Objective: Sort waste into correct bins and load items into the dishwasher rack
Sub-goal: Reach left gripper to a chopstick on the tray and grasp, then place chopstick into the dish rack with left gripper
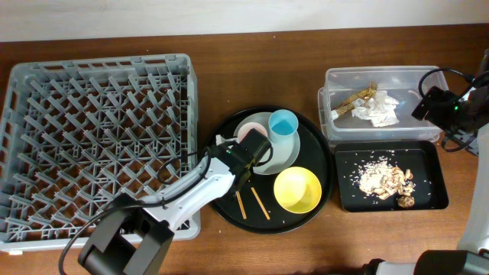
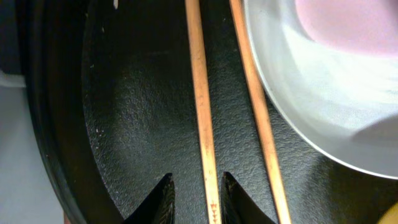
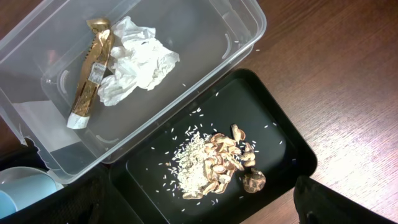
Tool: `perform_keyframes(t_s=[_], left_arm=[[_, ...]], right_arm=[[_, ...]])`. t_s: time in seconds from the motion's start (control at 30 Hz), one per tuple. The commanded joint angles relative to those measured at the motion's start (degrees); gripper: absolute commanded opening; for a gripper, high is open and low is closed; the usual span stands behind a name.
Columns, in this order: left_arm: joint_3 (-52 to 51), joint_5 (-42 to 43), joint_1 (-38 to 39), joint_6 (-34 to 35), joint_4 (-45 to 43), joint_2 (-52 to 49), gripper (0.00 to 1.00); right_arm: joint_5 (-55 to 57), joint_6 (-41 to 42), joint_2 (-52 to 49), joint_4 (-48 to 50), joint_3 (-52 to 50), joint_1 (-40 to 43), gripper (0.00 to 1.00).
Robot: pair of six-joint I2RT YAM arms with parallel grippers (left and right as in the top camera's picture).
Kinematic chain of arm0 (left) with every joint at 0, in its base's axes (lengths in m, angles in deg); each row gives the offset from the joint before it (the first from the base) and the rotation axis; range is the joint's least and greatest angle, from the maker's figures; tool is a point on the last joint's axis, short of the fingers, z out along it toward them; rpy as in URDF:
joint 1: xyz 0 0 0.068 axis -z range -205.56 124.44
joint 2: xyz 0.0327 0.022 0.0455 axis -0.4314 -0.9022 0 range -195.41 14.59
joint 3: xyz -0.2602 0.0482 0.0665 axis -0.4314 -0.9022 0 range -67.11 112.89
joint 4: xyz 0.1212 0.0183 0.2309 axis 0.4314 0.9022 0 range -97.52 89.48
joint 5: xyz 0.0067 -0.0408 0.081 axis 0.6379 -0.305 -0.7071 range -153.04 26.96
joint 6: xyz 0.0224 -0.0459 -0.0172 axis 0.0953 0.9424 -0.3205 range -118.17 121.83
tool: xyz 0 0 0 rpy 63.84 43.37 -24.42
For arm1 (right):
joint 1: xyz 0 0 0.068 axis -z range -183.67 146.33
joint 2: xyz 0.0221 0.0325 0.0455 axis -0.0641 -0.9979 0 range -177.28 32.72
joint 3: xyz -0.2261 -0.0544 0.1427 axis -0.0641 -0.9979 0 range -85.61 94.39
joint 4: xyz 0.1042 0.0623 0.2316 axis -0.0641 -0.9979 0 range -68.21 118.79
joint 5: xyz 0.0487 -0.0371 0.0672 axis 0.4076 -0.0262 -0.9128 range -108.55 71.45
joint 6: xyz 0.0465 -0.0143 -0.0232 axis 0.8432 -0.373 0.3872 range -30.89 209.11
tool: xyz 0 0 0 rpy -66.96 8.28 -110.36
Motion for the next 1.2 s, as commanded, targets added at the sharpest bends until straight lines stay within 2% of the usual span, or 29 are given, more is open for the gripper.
perform_keyframes(t_s=[0.0, 0.33, 0.4, 0.47, 0.57, 0.63, 0.8, 0.93, 0.97, 1.07, 1.17], left_arm=[[-1.7, 0.2, 0.1, 1.0, -2.3, -0.9, 0.21], [-1.8, 0.7, 0.1, 1.7, -4.4, -7.3, 0.18], [-1.8, 0.7, 0.1, 1.6, -4.3, -7.9, 0.12], [-1.6, 0.7, 0.1, 1.6, -3.8, -7.2, 0.01], [-0.2, -2.1, 0.0, 1.5, -0.7, -2.8, 0.01], [2.3, -7.5, -0.5, -9.3, 1.9, 5.7, 0.01], [5.8, -8.3, -8.6, -27.8, 2.4, 20.4, 0.01], [5.7, -7.1, -20.9, -37.5, 1.6, 21.4, 0.0], [5.7, -2.0, -23.6, -41.5, 0.0, 20.5, 0.0], [5.7, 7.3, -29.7, -42.8, -3.2, 16.5, 0.0], [5.7, 13.3, -31.6, -42.6, -4.4, 11.8, 0.0]], right_arm=[[0.9, -0.1, 0.3, -0.1, 0.8, 0.2, 0.99], [0.9, -0.1, 0.3, -0.1, 0.8, 0.2, 0.99], [0.9, -0.1, 0.3, -0.1, 0.8, 0.2, 0.99], [0.9, -0.1, 0.3, -0.1, 0.8, 0.2, 0.99], [0.9, -0.1, 0.3, -0.1, 0.8, 0.2, 0.99], [0.9, -0.1, 0.3, -0.1, 0.8, 0.2, 0.99], [0.9, -0.1, 0.3, -0.1, 0.8, 0.2, 0.99], [0.9, -0.1, 0.3, -0.1, 0.8, 0.2, 0.99], [0.9, -0.1, 0.3, -0.1, 0.8, 0.2, 0.99], [0.9, -0.1, 0.3, -0.1, 0.8, 0.2, 0.99], [0.9, -0.1, 0.3, -0.1, 0.8, 0.2, 0.99]])
